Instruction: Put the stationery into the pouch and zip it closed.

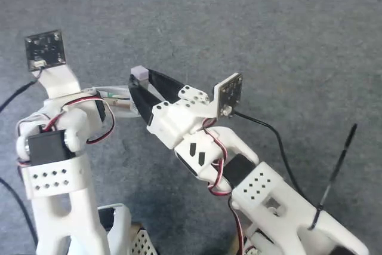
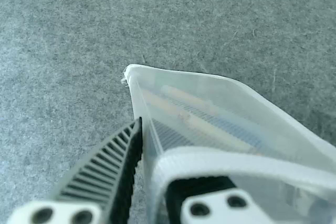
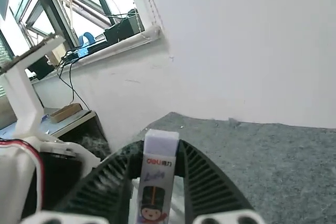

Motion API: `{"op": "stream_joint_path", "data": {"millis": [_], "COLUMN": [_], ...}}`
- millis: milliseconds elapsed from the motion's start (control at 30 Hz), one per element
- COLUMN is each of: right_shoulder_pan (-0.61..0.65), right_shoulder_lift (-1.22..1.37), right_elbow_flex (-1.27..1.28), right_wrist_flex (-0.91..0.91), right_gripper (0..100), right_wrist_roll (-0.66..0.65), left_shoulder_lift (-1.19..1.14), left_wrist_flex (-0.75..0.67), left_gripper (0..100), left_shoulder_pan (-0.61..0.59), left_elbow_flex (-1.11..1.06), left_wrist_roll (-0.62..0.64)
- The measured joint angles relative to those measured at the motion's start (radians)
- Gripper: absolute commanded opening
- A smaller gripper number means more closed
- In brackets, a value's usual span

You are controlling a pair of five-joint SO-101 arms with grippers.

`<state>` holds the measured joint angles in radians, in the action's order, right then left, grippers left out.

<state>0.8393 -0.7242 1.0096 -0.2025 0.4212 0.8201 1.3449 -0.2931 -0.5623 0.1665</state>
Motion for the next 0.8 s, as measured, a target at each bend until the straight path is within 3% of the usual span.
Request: {"op": "stream_joint_path", "data": {"millis": [400,533,800], "right_shoulder_pan": [0.003,0.005,0.005], "right_shoulder_lift": [0.035,0.06,0.06], "right_elbow_flex": [0.0,0.002,0.127], "right_wrist_flex": [-0.077,-0.101,-0.322], "right_gripper": [0.7,0.7,0.6], "right_wrist_roll": [-0.021,-0.084,-0.192], "left_shoulder_lift": [0.0,0.0,0.0], "left_wrist_flex": [0.0,0.0,0.0], "left_gripper": [1,1,1], "left_shoulder_pan": [0.0,0.0,0.002], "left_elbow_flex": [0.0,0.0,0.0], "left_wrist_roll": [0.0,0.0,0.0]}}
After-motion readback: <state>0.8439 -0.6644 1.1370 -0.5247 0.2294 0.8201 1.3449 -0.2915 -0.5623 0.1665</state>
